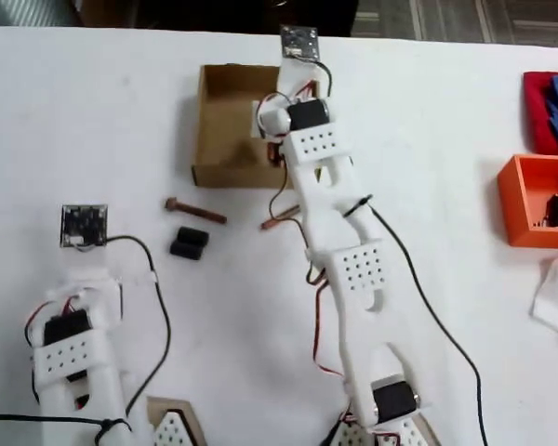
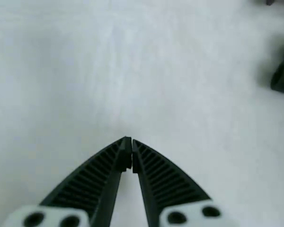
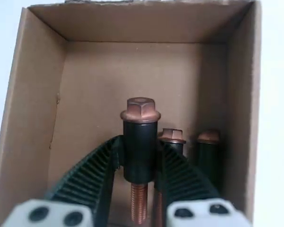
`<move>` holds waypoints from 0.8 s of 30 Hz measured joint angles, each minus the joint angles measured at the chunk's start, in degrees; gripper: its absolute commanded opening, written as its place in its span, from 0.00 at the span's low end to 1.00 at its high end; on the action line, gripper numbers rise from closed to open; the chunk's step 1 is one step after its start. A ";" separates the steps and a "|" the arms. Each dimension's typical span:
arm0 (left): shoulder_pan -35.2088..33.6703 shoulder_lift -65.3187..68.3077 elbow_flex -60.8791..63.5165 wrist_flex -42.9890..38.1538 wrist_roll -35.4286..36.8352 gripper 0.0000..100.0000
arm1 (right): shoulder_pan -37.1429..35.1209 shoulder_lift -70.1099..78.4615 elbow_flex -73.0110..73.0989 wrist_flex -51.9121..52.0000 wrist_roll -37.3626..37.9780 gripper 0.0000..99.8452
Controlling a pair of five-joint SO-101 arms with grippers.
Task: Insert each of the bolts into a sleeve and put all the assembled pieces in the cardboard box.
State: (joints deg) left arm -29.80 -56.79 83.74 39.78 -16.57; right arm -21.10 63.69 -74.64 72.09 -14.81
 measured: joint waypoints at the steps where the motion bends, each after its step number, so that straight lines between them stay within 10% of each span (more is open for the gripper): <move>1: 0.00 0.00 0.00 0.00 0.00 0.03 | 0.09 0.00 0.00 0.00 0.00 0.02; 24: 0.18 0.00 0.00 -0.18 0.00 0.03 | -2.46 0.44 3.08 -0.53 0.00 0.02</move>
State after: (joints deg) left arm -29.63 -56.79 83.74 39.60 -16.57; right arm -23.56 64.13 -71.56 71.56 -14.81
